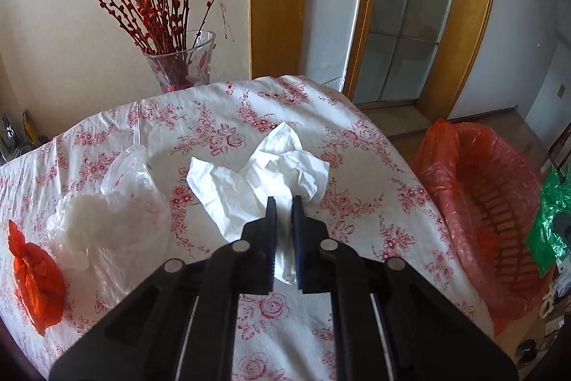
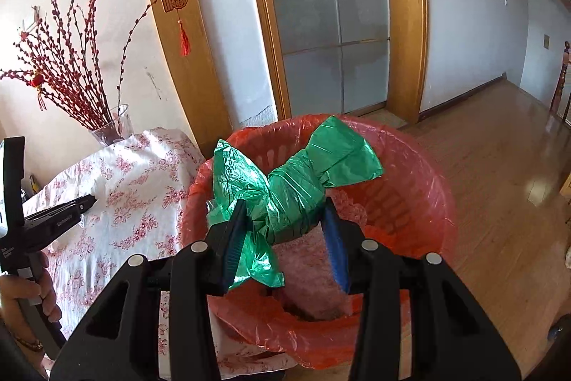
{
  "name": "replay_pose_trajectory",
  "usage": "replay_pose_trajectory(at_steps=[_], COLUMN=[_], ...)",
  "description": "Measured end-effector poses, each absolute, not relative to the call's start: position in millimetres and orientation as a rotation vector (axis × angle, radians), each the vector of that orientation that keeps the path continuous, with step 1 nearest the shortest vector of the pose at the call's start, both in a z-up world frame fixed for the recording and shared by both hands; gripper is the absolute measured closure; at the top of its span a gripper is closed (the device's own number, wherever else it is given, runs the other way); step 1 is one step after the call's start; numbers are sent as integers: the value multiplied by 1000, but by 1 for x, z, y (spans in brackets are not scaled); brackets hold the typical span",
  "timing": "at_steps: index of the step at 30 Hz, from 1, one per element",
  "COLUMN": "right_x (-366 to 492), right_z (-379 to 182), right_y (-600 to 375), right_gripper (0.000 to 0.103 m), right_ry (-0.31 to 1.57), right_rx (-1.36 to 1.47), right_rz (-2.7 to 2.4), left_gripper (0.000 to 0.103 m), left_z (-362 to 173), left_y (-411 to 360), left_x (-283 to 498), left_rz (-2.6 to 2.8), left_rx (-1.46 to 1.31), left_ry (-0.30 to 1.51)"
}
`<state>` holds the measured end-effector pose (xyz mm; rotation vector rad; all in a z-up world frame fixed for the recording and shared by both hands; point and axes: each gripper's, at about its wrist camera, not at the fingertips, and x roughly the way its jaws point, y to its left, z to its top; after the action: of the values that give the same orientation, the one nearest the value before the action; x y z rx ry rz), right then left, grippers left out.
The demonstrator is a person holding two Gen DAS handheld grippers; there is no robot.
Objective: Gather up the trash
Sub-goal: 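Carry the white tissue over the basket with the left tool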
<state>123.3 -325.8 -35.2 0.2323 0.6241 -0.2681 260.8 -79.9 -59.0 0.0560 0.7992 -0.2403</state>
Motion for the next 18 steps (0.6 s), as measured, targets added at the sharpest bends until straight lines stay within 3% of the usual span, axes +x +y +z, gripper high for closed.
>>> replay_pose_trajectory(at_steps=[18], right_x=[103], right_z=[-21], right_y=[-342], right_gripper=[60], right_ry=[583], right_rx=[232], right_rz=[-310], left_gripper=[93], left_z=[-5], left_y=[-143], left_x=[208], left_rz=[-375], left_rx=[124], left_ry=[653])
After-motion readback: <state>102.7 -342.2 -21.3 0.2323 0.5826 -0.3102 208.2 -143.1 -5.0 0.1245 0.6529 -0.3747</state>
